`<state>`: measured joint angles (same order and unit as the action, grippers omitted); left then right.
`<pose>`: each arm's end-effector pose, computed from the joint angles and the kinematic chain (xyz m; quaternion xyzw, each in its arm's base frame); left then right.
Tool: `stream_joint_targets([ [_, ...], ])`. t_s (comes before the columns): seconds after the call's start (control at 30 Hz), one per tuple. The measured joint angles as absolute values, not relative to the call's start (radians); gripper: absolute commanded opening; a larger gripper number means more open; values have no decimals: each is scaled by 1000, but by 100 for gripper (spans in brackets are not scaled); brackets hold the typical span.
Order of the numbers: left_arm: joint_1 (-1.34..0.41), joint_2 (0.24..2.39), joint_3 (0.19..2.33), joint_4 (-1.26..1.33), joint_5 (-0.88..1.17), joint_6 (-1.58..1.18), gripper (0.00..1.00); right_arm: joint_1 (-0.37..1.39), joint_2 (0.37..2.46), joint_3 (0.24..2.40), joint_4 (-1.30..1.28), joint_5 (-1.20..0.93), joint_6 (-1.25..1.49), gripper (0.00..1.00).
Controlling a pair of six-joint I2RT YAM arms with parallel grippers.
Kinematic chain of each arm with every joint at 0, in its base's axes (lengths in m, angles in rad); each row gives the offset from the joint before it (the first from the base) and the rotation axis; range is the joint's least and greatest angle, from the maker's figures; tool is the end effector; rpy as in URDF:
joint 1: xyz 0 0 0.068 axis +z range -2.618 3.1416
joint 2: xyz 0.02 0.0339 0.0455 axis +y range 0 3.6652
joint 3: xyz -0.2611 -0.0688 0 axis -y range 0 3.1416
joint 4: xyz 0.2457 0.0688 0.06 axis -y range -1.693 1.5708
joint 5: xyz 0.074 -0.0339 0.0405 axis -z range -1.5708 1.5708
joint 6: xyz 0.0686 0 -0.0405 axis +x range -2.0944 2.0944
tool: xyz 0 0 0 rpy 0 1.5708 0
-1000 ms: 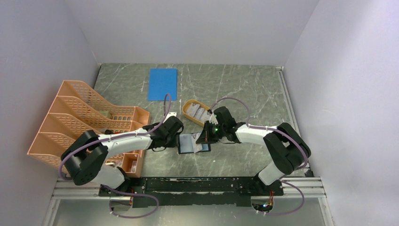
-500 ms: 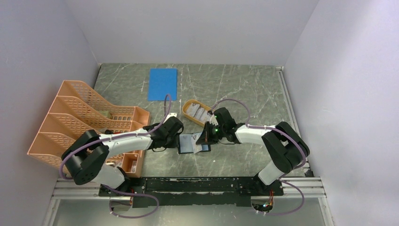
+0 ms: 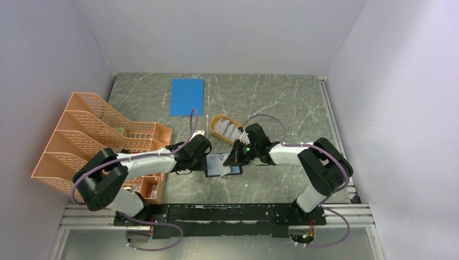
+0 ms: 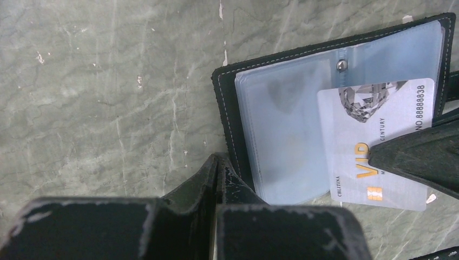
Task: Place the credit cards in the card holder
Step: Insert the credit card into the card holder.
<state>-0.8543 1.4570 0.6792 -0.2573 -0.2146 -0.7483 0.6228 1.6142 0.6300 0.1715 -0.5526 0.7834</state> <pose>0.1946 -0.2012 0.1220 0.0225 0.9590 -0.1171 0.2573 0.2294 0.2091 0.1068 -0.0289 0.8990 0.4235 0.1077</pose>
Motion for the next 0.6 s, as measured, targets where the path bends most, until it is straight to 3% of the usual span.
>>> stream_joint_targets([
  [0.6,-854,1466,679,-236,-202,-748,5,623,1637,598,285,-535,838,0],
])
